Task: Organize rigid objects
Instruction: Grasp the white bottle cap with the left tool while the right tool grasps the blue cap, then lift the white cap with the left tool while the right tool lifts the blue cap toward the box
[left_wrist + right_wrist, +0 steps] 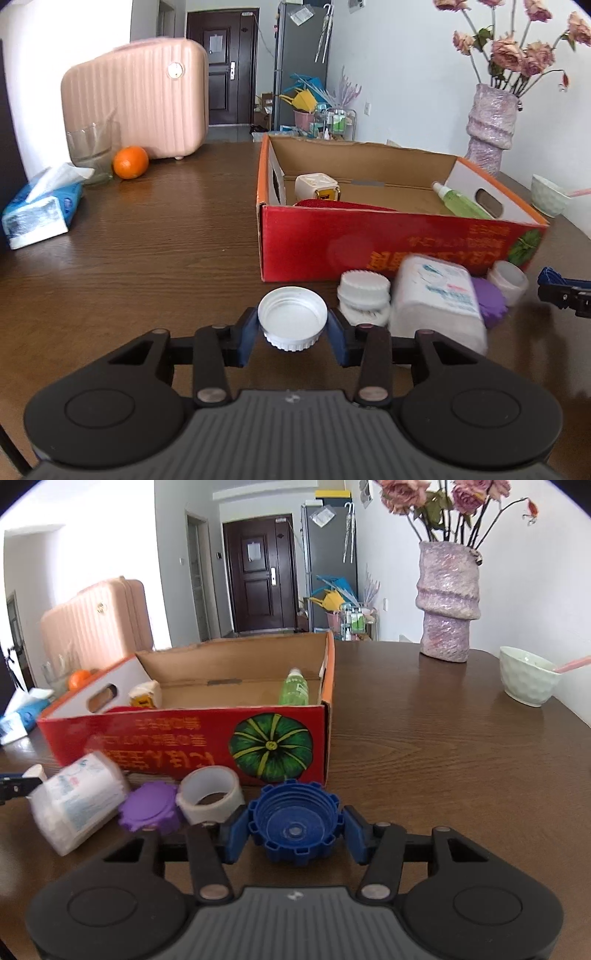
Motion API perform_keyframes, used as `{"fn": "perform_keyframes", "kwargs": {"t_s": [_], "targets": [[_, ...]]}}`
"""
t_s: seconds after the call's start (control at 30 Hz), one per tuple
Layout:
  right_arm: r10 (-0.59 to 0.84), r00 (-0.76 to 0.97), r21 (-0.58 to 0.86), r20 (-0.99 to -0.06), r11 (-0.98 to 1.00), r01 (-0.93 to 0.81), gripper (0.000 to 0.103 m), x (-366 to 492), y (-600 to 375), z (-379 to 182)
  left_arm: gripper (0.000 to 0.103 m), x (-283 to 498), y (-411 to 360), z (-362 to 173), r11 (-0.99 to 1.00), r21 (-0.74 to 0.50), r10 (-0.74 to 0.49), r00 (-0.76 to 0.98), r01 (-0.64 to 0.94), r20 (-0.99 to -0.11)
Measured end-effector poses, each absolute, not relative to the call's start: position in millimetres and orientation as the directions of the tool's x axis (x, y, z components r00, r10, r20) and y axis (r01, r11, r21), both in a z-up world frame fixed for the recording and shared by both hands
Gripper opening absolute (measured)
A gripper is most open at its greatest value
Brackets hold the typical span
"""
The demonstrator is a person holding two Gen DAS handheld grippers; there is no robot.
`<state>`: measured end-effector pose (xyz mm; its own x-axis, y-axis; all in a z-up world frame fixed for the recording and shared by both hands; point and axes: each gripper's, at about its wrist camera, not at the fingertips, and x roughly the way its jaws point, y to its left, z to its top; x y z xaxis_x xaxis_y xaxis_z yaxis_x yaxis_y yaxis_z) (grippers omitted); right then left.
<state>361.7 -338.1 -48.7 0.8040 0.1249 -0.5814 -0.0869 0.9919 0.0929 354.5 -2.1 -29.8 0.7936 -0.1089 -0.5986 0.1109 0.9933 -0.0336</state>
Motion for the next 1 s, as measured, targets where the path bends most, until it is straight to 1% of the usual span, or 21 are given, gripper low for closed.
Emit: {"fn": "perform_keyframes", "kwargs": {"t_s": [0.1, 0.37, 0.53, 0.63, 0.77, 1.0], "targets": [[0.129, 0.813, 0.1, -0.568, 0.991, -0.087, 0.053, 332.8, -337.5, -41.4, 0.041, 327.6, -1.0, -21.6, 0.995, -0.031, -0.098, 0.801, 0.099, -0.59], [0.154, 0.846, 0.131, -0.51, 0.986, -0.101, 0.053, 244.1, -335.9, -20.4, 0.041, 253.4, -0.5, 1.7, 0.992, -0.055, -0.127, 0.832, 0.115, -0.541], [0.133, 0.865, 0.113, -0.483, 0.99, -0.089, 0.053, 199.4, -336.1, -8.5, 0.041, 216.4, -3.3, 5.9, 0.992, -0.046, -0.125, 0.838, 0.118, -0.531], [0.147, 0.877, 0.126, -0.458, 0.987, -0.1, 0.053, 173.8, -336.8, -1.2, 0.041, 195.1, -3.9, 10.0, 0.991, -0.041, -0.132, 0.848, 0.129, -0.513], [0.16, 0.884, 0.119, -0.439, 0.986, -0.119, 0.053, 152.2, -336.1, 7.7, 0.041, 173.5, -2.5, 16.1, 0.993, -0.034, -0.118, 0.862, 0.117, -0.493], [0.167, 0.911, 0.111, -0.377, 0.985, -0.135, 0.053, 124.4, -334.6, 25.7, 0.041, 144.9, 0.1, 33.1, 0.993, -0.031, -0.117, 0.889, 0.115, -0.442]]}}
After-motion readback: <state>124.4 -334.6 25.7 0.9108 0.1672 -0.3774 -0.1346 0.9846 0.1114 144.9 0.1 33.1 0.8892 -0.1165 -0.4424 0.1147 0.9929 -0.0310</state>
